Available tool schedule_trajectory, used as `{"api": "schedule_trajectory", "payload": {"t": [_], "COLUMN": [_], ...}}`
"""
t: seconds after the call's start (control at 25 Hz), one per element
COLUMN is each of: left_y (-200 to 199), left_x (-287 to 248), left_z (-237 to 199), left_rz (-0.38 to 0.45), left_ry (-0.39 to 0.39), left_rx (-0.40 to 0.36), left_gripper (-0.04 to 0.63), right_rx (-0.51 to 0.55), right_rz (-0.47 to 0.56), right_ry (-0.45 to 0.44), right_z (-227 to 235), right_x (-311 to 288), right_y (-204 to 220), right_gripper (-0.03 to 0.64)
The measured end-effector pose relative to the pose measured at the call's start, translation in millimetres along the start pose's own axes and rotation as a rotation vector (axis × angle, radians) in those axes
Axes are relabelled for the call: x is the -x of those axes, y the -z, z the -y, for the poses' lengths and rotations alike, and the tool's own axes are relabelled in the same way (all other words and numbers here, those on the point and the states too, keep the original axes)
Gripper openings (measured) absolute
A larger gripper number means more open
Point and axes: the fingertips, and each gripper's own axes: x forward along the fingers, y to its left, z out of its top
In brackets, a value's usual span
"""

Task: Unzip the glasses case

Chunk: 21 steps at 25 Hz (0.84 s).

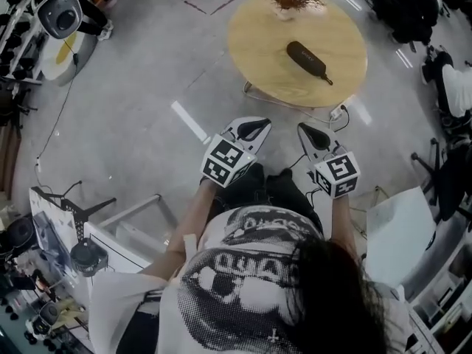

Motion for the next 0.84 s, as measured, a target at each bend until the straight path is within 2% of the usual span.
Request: {"api": "schedule_trajectory", "payload": {"t": [0.48,0.84], "left_y": [0.5,1.8], "left_x": [-19.2,-20.9], "left_z": [39.5,40.1], "left_rz": [-0.027,-0.039], "left_ry": [0.029,0.047], "left_rx": [-0.024,-0.038], "left_gripper": [0.015,0.014], "right_rx": [-0.003,-0.010], "right_rz": [0.000,0.001], "right_ry": [-0.043,-0.035], "right_z": [10.3,12.5], "right_x": [23.8,22.4], "right_y": [11.1,12.1], "right_gripper": [-0.005,-0.005]}}
